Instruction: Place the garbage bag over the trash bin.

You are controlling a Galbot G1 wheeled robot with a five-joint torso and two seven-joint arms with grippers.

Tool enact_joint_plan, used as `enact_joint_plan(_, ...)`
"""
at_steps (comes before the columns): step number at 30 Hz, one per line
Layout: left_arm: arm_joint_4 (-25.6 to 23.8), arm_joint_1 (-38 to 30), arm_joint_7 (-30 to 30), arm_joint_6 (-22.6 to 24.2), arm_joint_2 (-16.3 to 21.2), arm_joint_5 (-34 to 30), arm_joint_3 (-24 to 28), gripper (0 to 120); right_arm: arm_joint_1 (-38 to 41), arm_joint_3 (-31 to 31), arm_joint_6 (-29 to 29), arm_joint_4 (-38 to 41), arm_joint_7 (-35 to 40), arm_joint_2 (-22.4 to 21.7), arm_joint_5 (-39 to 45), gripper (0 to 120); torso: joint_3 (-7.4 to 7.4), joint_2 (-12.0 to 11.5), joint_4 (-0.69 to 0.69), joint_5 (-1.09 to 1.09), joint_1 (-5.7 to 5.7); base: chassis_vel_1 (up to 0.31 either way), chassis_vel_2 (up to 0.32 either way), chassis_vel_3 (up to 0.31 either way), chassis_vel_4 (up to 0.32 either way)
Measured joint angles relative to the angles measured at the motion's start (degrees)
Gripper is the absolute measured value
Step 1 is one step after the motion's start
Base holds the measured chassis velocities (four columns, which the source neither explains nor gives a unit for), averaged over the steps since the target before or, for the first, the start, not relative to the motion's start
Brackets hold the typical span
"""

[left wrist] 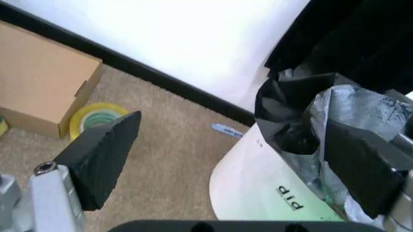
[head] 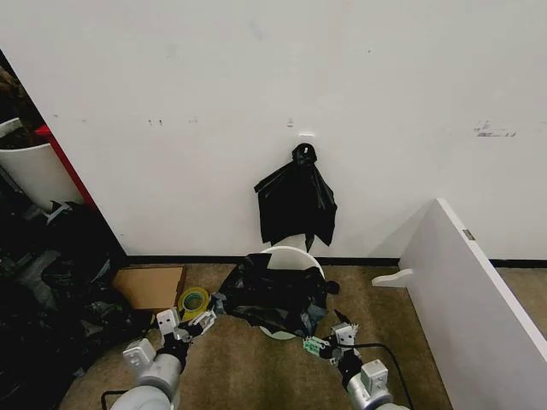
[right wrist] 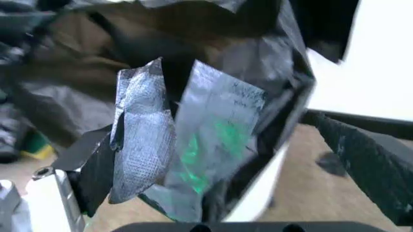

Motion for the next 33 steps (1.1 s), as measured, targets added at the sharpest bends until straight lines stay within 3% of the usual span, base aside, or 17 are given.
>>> enact_joint_plan(10,1.04,0.67,2.79,-1.34,-1.37,2.94,-0.74,100,0.08,0.55,7.66,-0.57,-6.18,-0.04,2.11,100,0.00,0.00,0.02,0.00,0.00,0.000,0.000,0.000,0.000)
enact_joint_plan(19,3.39,0.65,14.77,-3.36,1.10,4.32,-0.87,100,2.54,1.64,6.27,2.98,-6.94,-3.04,4.57,100,0.01,0.00,0.02,0.01,0.00,0.000,0.000,0.000,0.000)
enact_joint_plan(28,5.26,0.82,19.08,-6.20,2.25,7.59,-2.44,100,6.73,1.61,2.00,6.72,-8.35,-8.64,9.92,100,0.01,0.00,0.01,0.00,0.00,0.000,0.000,0.000,0.000)
enact_joint_plan(33,12.16,-1.37,35.31,-12.28,4.74,14.01,-4.37,100,11.88,0.56,-1.48,6.90,-6.87,-10.59,14.20,100,0.01,-0.01,0.03,-0.01,0.01,0.000,0.000,0.000,0.000)
